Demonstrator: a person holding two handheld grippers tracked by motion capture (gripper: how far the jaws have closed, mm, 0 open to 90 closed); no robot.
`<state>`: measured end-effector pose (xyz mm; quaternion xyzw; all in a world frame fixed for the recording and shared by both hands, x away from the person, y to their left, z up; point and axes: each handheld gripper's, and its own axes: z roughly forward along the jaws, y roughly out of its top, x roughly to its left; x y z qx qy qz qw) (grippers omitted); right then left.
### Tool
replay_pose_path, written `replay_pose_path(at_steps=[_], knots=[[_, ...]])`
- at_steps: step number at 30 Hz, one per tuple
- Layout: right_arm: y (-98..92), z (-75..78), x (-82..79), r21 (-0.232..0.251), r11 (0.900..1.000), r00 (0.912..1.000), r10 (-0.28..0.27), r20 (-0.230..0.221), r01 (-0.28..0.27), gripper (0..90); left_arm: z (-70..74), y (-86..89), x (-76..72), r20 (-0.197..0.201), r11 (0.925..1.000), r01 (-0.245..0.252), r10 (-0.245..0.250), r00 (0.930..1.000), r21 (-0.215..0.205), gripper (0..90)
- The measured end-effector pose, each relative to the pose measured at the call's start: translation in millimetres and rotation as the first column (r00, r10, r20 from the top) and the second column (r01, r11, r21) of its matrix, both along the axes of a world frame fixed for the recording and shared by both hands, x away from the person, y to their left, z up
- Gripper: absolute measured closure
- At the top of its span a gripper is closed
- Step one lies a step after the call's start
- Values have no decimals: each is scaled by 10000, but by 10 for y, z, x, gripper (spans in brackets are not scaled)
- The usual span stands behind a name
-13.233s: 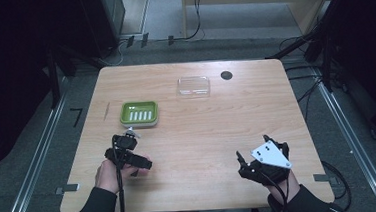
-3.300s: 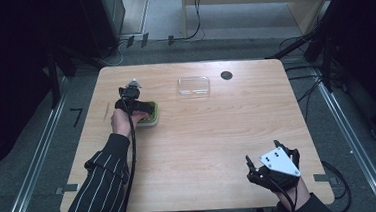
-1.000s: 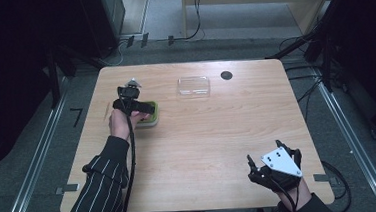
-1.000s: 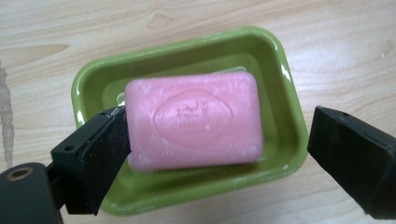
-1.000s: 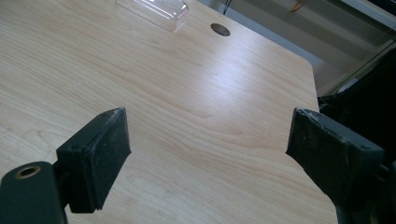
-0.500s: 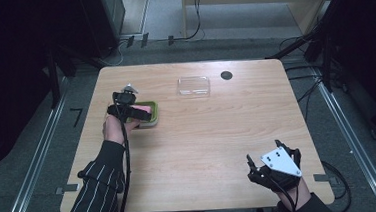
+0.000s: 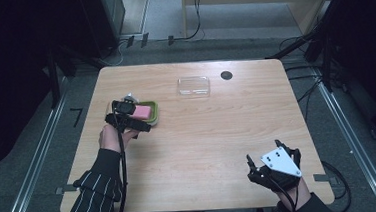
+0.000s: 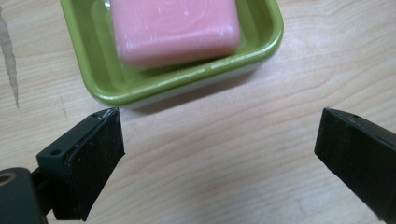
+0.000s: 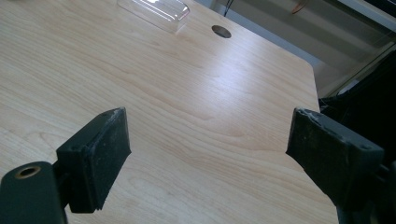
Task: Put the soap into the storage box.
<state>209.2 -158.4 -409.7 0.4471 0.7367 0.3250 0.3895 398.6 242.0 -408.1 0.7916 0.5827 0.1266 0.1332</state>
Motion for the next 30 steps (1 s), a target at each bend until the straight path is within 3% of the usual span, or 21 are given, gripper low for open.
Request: replay_pose_path(at_steps=[30], knots=[[0, 3, -6, 8, 10000, 10000, 27, 56, -27, 131, -122, 121, -710, -692, 9954, 894, -868, 9938, 358, 18]])
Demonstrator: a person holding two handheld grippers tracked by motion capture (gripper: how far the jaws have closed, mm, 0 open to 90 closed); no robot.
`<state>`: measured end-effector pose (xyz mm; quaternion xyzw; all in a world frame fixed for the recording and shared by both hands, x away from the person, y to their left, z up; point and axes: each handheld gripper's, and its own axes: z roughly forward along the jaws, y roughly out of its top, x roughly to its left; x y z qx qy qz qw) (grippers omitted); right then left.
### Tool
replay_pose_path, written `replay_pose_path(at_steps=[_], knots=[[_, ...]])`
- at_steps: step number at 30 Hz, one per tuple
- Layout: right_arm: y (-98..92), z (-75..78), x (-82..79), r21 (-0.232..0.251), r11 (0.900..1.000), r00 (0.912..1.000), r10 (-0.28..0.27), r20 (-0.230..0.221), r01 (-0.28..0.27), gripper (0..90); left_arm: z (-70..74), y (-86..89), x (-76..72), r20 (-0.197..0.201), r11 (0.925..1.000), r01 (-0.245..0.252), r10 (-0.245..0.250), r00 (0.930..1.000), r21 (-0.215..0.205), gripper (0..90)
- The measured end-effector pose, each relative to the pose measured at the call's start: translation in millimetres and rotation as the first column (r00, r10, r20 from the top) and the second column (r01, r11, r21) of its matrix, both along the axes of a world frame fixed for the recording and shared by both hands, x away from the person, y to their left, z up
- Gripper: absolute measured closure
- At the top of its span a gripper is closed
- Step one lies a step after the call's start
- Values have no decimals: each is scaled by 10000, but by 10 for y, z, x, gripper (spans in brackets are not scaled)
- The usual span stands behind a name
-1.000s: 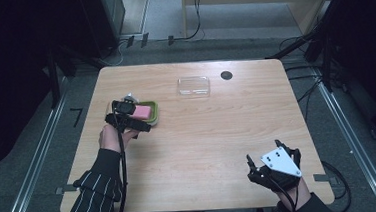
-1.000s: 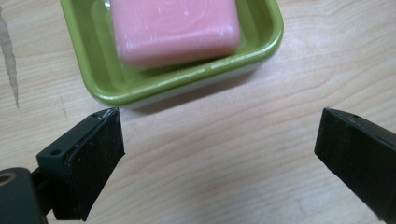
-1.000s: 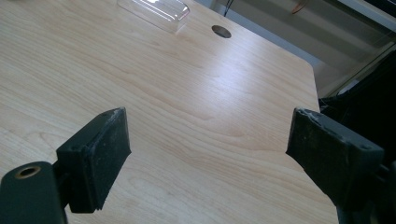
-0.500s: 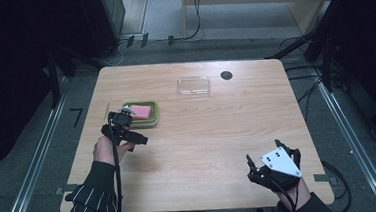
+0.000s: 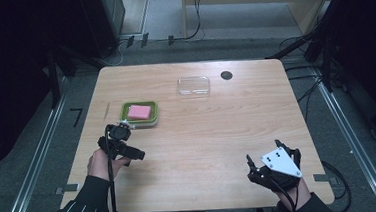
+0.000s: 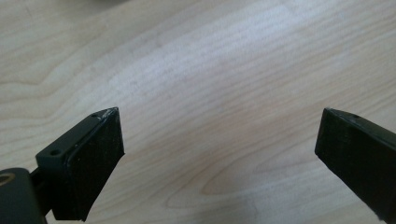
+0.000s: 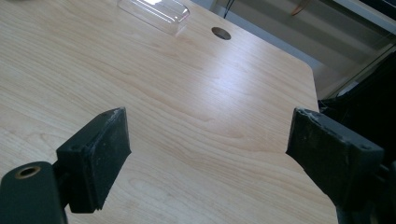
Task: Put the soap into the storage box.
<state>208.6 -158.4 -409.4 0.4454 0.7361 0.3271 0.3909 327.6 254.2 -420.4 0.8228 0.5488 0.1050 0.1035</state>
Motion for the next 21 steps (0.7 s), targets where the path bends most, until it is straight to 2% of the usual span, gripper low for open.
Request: replay_pose_path(at_steps=[10, 17, 21], knots=[[0, 0, -2, -13, 10000, 10000, 19, 37, -19, 131, -83, 83, -194, -630, 9997, 191, -181, 9979, 152, 18], [5, -1, -4, -44, 10000, 10000, 19, 53, -19, 131, -108, 151, -298, -741, 9998, 170, -162, 9971, 114, 18], [3, -1, -4, -37, 10000, 10000, 15, 41, -15, 131, -138, 190, -323, -887, 9995, 208, -186, 9959, 235, 18]])
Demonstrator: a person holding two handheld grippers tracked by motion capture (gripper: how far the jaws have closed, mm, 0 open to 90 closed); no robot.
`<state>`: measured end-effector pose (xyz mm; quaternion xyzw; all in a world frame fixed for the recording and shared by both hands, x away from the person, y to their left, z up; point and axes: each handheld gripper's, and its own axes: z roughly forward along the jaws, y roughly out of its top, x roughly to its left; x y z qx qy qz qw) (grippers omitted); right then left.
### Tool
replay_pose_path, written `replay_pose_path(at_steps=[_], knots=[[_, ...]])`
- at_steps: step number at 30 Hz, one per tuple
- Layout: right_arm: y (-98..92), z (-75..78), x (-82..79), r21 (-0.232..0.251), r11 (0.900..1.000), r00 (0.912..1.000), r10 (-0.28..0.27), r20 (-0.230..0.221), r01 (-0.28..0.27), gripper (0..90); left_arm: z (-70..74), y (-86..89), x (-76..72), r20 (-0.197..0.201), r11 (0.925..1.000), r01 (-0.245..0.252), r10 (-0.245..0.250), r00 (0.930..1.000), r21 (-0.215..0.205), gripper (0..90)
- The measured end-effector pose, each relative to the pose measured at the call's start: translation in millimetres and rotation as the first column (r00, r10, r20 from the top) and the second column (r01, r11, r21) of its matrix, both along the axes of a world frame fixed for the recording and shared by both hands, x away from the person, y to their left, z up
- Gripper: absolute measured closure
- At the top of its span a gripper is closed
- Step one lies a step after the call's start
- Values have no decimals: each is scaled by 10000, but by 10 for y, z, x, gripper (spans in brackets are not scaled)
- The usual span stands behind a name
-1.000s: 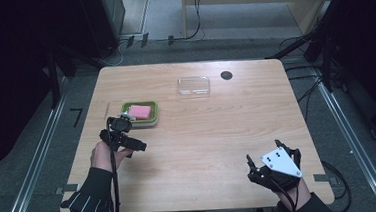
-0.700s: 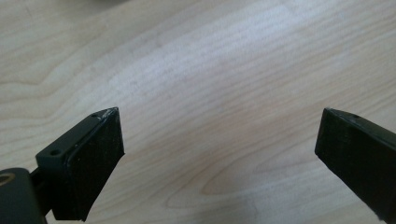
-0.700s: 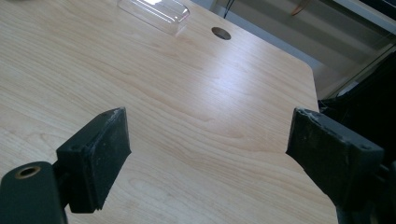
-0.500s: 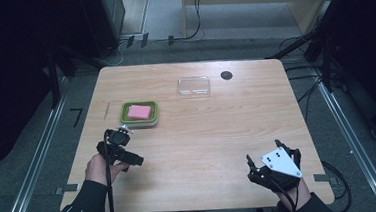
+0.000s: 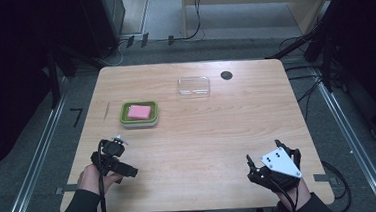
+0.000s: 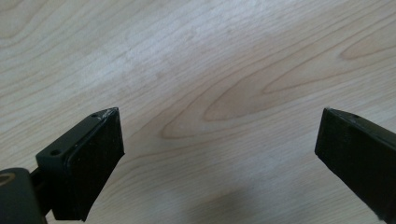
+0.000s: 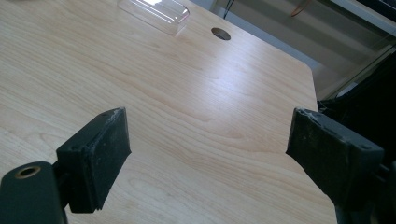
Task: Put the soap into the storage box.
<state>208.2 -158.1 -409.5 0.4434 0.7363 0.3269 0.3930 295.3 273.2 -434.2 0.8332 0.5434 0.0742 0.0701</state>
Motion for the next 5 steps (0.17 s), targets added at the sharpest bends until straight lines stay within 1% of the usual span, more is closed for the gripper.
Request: replay_pose_path(at_steps=[1, 5], knots=[[-1, 0, 0, -10, 10000, 10000, 5, 20, -5, 131, -5, 5, 0, -40, 10000, 21, -21, 10000, -1, 18], [-8, -2, 3, 15, 10000, 10000, -3, 33, 3, 131, -2, -8, 10, 32, 10000, 44, -44, 10000, 52, 18]])
